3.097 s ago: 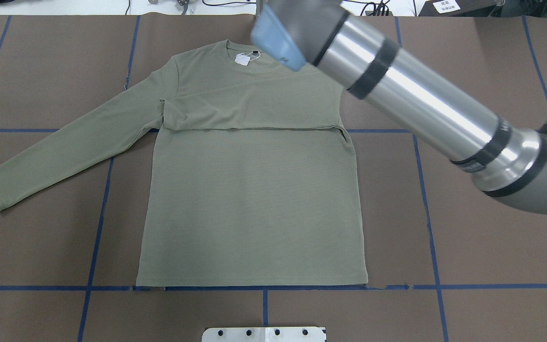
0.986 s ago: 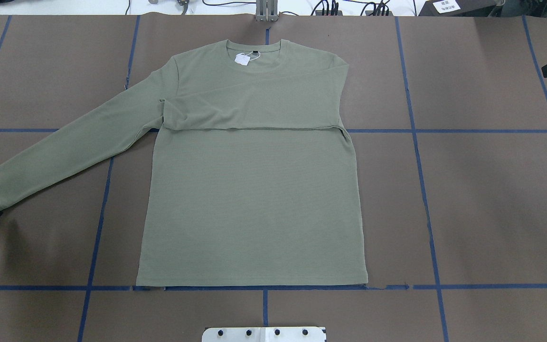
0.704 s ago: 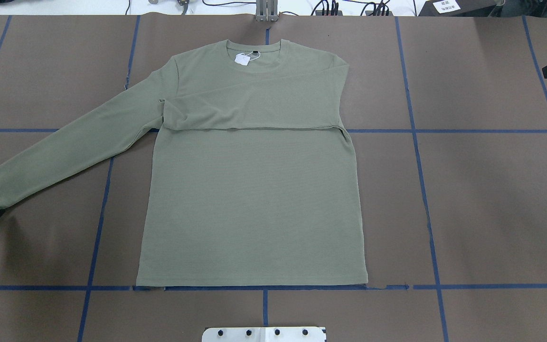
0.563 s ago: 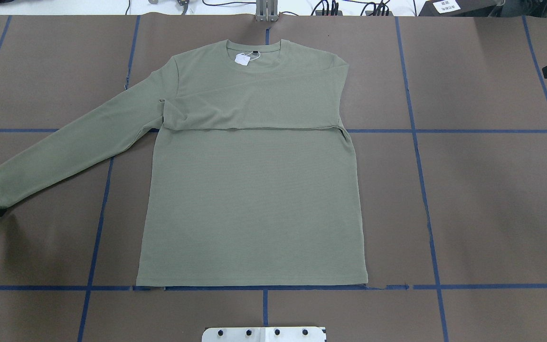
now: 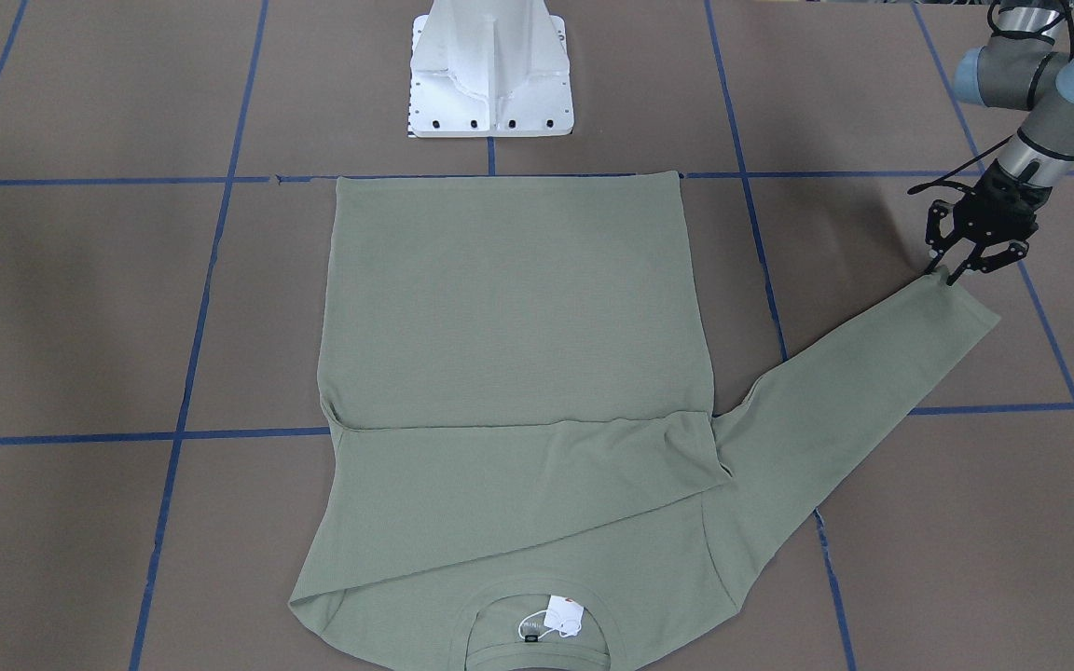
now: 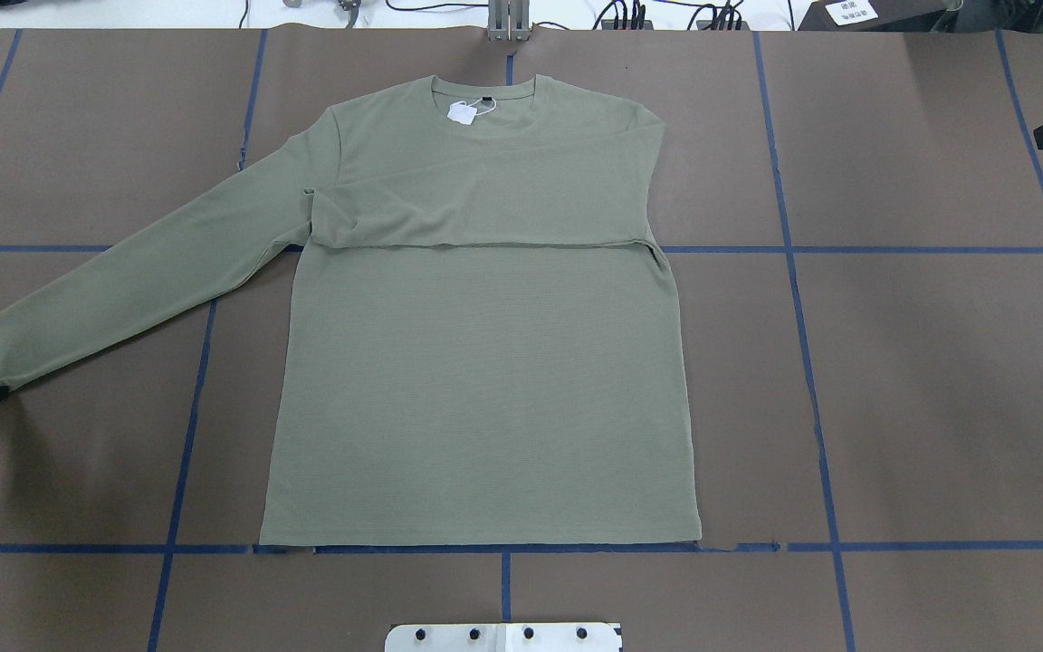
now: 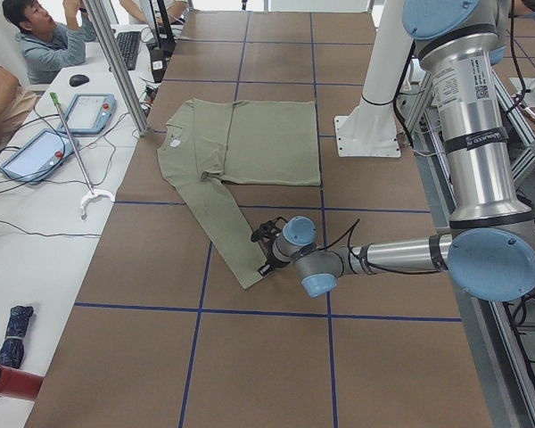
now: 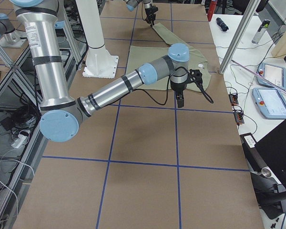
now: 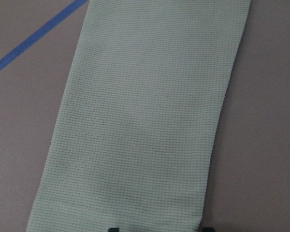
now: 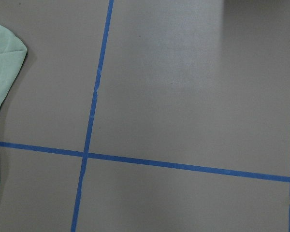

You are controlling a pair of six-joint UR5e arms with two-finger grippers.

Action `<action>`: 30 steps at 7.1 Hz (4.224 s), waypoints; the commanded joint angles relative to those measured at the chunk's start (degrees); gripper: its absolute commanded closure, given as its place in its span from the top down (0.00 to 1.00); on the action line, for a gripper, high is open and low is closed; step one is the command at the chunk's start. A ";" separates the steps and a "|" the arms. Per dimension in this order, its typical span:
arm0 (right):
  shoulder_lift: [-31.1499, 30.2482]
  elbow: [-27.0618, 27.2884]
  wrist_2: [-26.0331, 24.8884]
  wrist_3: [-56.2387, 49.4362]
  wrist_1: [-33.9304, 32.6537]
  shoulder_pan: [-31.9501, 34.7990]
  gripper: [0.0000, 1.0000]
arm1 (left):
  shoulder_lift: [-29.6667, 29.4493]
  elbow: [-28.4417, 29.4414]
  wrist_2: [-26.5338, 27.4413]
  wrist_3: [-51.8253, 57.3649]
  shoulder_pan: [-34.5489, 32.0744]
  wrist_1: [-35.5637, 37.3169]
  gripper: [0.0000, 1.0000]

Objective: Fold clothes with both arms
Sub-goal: 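Release the sleeve and withdraw the right gripper while the left gripper grasps the other cuff, then carry the sleeve with the left gripper across the shirt body, then release the sleeve and raise the left gripper while the right gripper reaches to the shoulder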

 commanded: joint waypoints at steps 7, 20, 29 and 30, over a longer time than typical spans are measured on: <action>-7.10 -0.18 -2.26 -11.15 -0.09 2.10 1.00 | -26.64 -6.24 -6.50 -5.12 -13.52 22.62 0.00; -8.00 -0.97 -2.34 -10.81 -0.09 2.73 1.00 | -76.88 24.00 28.29 -39.82 23.72 31.82 0.00; 7.78 -6.42 -6.61 6.50 14.24 -12.43 1.00 | -59.01 -5.53 6.69 -20.28 5.30 56.31 1.00; 11.91 -6.51 -13.61 15.65 14.24 -19.53 1.00 | -55.13 -9.63 2.68 -20.19 2.33 56.60 1.00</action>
